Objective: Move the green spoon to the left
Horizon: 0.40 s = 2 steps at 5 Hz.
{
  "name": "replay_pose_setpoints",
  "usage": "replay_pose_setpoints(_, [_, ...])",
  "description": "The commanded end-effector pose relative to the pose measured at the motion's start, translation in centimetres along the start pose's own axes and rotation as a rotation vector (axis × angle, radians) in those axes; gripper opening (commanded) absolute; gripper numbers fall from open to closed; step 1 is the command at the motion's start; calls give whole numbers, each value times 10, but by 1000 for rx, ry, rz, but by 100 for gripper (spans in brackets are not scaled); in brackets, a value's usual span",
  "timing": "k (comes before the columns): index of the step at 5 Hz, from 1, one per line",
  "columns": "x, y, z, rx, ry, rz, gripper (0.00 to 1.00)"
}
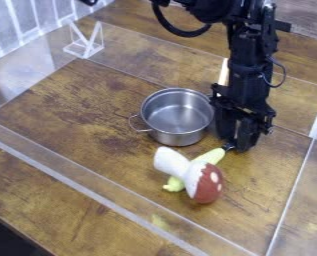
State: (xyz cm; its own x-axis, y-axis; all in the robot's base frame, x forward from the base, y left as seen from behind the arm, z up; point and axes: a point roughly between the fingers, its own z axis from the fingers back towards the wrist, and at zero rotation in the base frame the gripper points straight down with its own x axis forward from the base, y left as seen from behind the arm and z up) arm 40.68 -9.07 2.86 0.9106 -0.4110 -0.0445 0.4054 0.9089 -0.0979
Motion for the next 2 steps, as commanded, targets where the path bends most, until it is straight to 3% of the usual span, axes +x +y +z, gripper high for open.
replay_pose_setpoints(1, [-1,19,31,24,-65,-13,0])
replay_pose_setpoints(2, [0,25,30,28,-64,-40,0])
